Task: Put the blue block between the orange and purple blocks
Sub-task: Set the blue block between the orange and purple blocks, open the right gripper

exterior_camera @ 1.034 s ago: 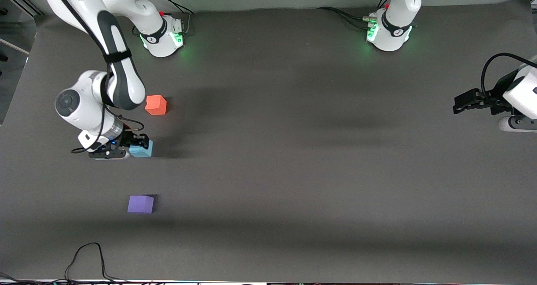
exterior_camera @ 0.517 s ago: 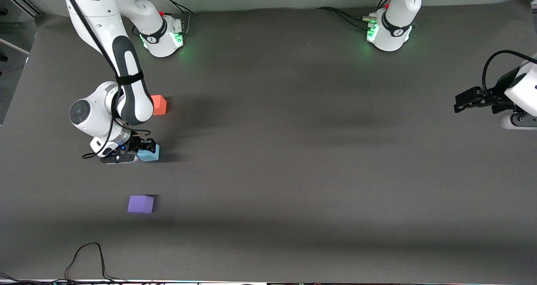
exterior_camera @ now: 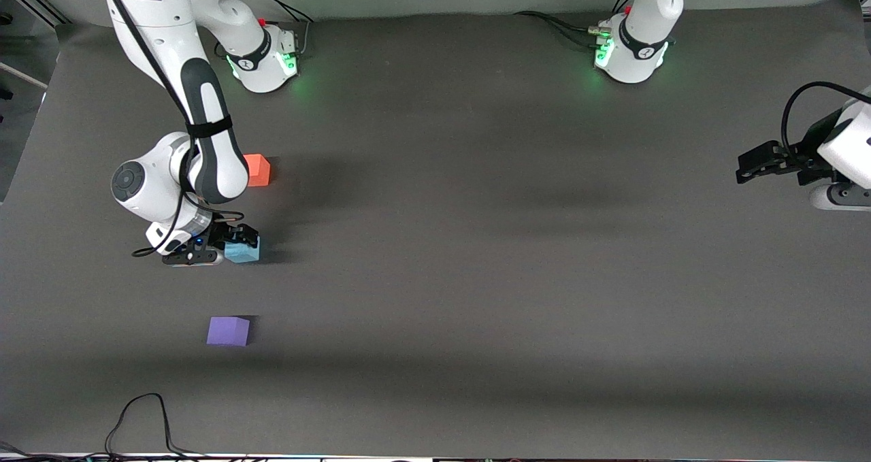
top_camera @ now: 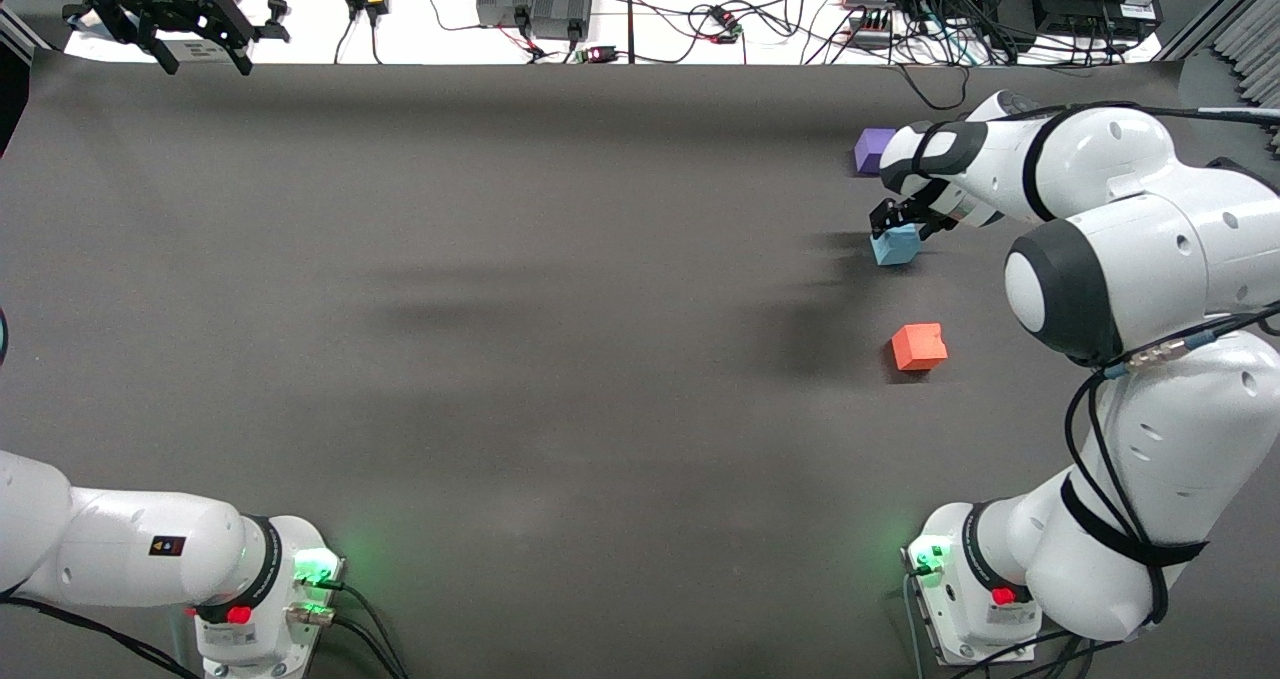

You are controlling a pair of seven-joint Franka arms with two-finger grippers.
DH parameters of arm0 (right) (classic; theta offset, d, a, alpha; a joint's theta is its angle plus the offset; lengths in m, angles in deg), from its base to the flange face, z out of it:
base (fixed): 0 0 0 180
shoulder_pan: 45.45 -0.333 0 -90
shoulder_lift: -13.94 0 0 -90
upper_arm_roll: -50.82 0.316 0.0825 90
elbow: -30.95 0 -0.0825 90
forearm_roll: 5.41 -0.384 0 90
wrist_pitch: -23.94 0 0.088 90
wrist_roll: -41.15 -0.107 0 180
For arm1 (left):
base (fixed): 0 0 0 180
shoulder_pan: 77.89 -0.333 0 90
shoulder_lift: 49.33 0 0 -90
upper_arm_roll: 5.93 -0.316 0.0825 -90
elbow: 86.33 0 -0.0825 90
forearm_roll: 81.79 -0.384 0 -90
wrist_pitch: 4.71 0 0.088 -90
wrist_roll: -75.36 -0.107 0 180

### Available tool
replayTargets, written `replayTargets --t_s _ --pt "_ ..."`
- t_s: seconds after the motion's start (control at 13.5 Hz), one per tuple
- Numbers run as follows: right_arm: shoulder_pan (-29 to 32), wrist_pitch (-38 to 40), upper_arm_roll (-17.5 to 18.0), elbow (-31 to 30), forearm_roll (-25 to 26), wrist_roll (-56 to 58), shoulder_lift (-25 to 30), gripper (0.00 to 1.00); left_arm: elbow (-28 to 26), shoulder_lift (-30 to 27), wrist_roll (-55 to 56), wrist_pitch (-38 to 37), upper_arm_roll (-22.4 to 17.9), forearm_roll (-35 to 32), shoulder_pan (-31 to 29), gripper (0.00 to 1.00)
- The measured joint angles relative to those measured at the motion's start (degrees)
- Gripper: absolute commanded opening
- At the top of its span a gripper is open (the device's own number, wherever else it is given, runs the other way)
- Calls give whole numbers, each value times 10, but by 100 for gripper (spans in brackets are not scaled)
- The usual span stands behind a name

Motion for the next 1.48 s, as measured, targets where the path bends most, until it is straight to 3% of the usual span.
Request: replayTargets --t_s 0.37,0.66,0.96,1.11,1.48 --pt "-7 66 -16 28 23 0 50 100 0 0 -2 0 0 -8 0 100" --pt "-7 227 -59 118 135 -53 109 100 0 0 -3 1 0 -8 0 100" --pt "-5 381 -56 238 235 -164 162 100 0 0 -3 1 1 -8 0 100" --pt "36 424 2 274 280 -207 198 100 -1 0 -3 1 1 -8 0 100" --pt "297 478 275 282 346 -243 297 100 -1 0 -3 1 1 -8 0 100"
